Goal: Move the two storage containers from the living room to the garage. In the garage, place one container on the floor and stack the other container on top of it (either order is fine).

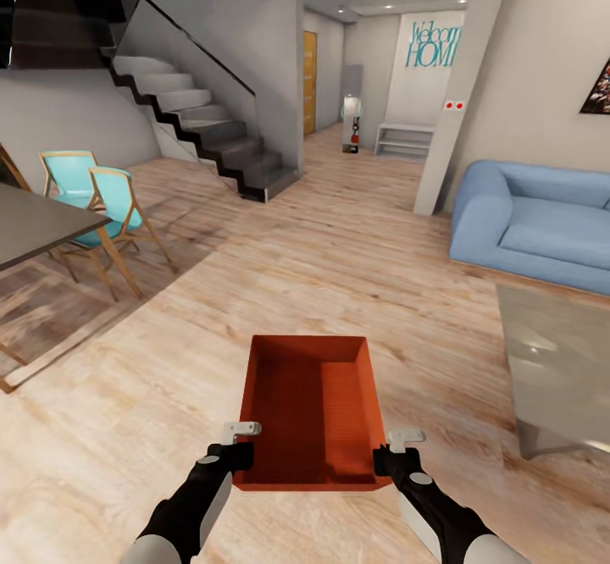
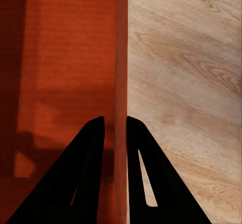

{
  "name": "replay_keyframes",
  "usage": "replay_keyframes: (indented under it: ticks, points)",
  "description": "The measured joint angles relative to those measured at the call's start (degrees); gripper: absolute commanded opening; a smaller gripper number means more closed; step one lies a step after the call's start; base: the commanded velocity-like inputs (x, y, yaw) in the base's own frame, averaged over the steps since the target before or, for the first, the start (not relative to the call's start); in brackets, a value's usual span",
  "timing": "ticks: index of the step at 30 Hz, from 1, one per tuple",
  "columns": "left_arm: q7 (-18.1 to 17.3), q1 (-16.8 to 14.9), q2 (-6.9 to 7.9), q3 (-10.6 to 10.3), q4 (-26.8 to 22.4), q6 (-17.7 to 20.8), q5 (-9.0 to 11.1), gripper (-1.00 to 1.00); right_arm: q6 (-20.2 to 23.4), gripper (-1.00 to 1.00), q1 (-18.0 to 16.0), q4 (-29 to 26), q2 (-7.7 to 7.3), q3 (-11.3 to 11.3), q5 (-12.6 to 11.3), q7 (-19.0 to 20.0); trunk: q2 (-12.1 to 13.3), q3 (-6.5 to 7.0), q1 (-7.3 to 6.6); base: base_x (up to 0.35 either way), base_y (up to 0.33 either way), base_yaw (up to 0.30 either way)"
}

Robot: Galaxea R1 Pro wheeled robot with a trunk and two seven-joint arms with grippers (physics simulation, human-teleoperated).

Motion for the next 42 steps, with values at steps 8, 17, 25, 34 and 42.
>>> replay_keyframes:
  ticks: [8, 17, 25, 34, 42]
  points:
    - [0.0, 0.0, 0.00, 0.0, 0.0, -0.1, 0.1, -1.00, 0.0, -1.00, 0.0, 0.0, 0.00, -0.1, 0.2, 0.0, 0.0, 0.00, 0.00, 0.338, 0.000, 0.000]
    - [0.0, 0.0, 0.01, 0.0, 0.1, -0.3, 0.1, -1.00, 0.0, -1.00, 0.0, -0.1, 0.00, -0.1, 0.3, 0.0, 0.0, 0.00, 0.00, 0.332, 0.000, 0.000]
    - [0.0, 0.0, 0.01, 0.0, 0.1, -0.3, 0.1, -1.00, 0.0, -1.00, 0.0, -0.1, 0.00, -0.1, 0.3, 0.0, 0.0, 0.00, 0.00, 0.310, 0.000, 0.000]
    - [0.0, 0.0, 0.00, 0.0, 0.1, -0.3, 0.1, -1.00, 0.0, -1.00, 0.0, -0.1, -0.01, -0.1, 0.2, 0.0, 0.0, 0.00, 0.00, 0.305, 0.000, 0.000]
    - [0.0, 0.0, 0.00, 0.0, 0.1, -0.3, 0.1, -1.00, 0.0, -1.00, 0.0, -0.1, -0.02, -0.1, 0.2, 0.0, 0.0, 0.00, 0.00, 0.302, 0.000, 0.000]
